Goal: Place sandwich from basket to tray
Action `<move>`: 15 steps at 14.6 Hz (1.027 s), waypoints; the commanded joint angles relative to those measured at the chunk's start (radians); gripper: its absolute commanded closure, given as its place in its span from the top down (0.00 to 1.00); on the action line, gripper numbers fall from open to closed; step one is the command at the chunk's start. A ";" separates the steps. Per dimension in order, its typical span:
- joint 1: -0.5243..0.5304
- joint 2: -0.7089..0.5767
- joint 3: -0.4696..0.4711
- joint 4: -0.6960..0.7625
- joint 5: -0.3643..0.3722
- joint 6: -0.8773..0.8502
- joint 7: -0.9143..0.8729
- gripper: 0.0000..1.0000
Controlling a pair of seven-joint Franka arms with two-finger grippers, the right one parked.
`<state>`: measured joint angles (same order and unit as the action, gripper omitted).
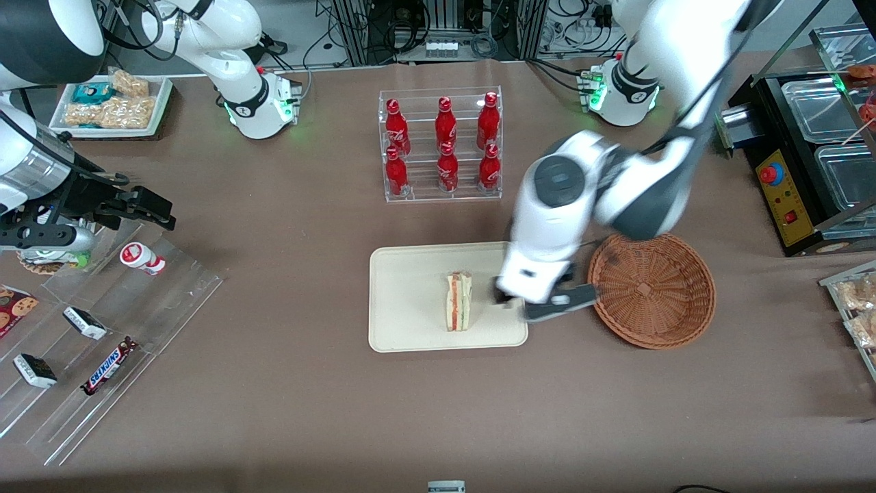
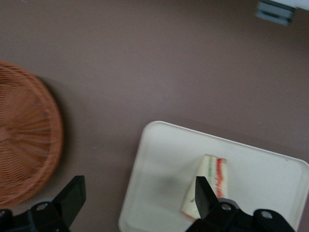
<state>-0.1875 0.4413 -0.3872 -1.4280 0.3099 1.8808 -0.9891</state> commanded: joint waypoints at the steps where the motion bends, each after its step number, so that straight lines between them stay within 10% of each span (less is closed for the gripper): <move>1: 0.159 -0.151 -0.013 -0.103 -0.037 -0.100 0.056 1.00; 7: 0.175 -0.522 0.340 -0.357 -0.334 -0.205 0.723 1.00; 15: 0.184 -0.457 0.403 -0.217 -0.304 -0.212 0.883 1.00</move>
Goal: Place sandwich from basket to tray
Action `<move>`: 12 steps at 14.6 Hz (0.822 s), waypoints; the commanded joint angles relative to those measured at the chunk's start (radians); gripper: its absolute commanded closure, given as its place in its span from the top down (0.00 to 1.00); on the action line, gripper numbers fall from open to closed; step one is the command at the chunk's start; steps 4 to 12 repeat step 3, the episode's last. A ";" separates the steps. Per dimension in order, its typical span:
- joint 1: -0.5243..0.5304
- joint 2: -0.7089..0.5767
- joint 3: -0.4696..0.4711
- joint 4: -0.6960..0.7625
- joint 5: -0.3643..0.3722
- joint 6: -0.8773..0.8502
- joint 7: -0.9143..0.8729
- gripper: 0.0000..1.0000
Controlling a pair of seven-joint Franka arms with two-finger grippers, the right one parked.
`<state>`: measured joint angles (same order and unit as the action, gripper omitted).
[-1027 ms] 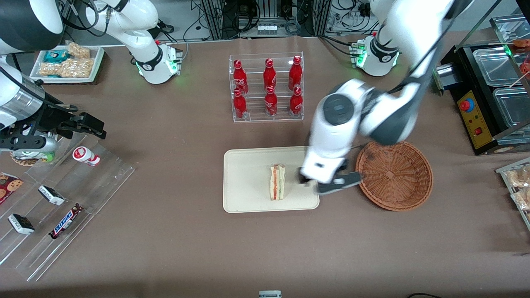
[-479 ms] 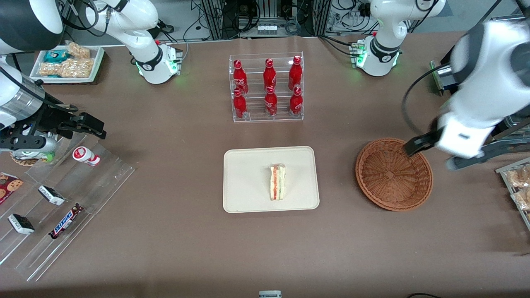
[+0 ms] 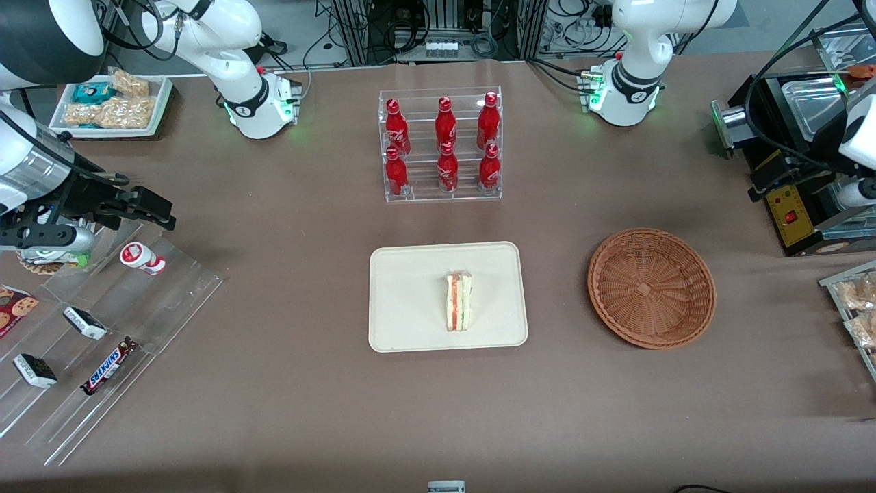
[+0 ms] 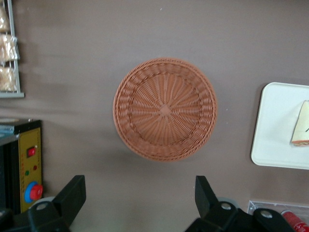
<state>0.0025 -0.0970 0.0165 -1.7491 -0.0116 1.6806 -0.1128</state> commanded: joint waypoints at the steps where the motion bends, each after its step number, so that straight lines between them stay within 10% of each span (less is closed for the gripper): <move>1: -0.004 0.101 -0.001 0.134 0.025 -0.019 0.005 1.00; 12: -0.001 0.099 -0.001 0.137 0.024 -0.032 0.007 1.00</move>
